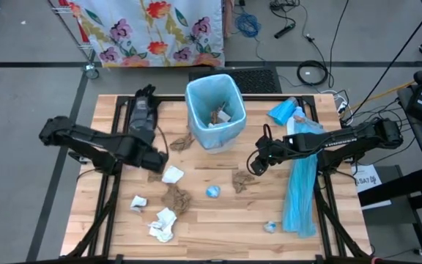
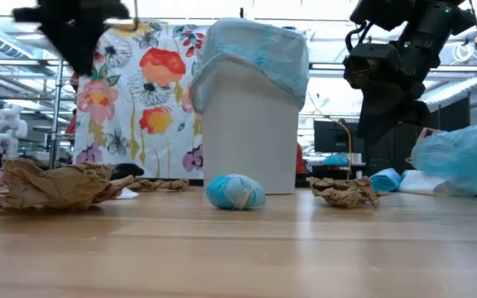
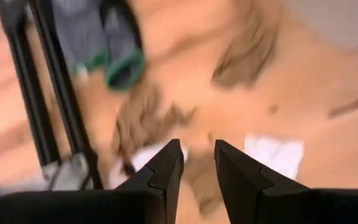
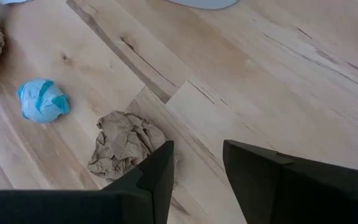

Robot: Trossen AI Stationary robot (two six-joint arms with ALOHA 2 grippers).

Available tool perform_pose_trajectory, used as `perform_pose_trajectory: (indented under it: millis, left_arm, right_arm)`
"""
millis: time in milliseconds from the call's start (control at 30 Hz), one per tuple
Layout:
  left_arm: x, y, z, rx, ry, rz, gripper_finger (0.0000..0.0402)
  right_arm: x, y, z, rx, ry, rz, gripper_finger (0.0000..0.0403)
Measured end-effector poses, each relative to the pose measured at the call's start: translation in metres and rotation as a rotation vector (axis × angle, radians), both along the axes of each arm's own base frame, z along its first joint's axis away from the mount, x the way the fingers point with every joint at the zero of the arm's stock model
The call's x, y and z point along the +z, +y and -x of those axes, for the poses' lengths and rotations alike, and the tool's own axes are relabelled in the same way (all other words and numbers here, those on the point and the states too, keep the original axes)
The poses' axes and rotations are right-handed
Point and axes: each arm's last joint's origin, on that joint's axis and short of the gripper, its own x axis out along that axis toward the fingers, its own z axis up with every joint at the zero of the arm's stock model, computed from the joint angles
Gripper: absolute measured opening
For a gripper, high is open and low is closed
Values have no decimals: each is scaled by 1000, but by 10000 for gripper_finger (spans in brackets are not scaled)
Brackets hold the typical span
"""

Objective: Place trash/remove bag and relplace
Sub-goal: Put the blue plastic into the trash bin

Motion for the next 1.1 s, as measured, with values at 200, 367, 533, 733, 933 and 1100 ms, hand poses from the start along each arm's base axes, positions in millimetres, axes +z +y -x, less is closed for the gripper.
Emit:
perform_pose_trajectory:
  millis: [200, 367, 533, 733, 933, 1100]
  left_arm:
    - [-41, 1, 24, 61, -90, 123, 99]
    - [-64, 8, 54, 172, -149, 192, 99]
    - [-69, 8, 63, 84, -147, 268, 99]
    - [-66, 3, 54, -219, -92, 336, 99]
    - [-70, 5, 56, -72, -29, 388, 99]
    - [-69, 7, 52, 69, -108, 362, 99]
  right_arm:
    - [0, 0, 0, 0, -1, -1, 130]
    - [0, 0, 0, -3, -2, -4, 130]
    - [0, 0, 0, -7, -6, -7, 130]
    - [1, 0, -2, -6, -26, -8, 130]
    - [4, 0, -6, -12, -77, -14, 130]
    - [5, 0, -7, -18, -92, -18, 130]
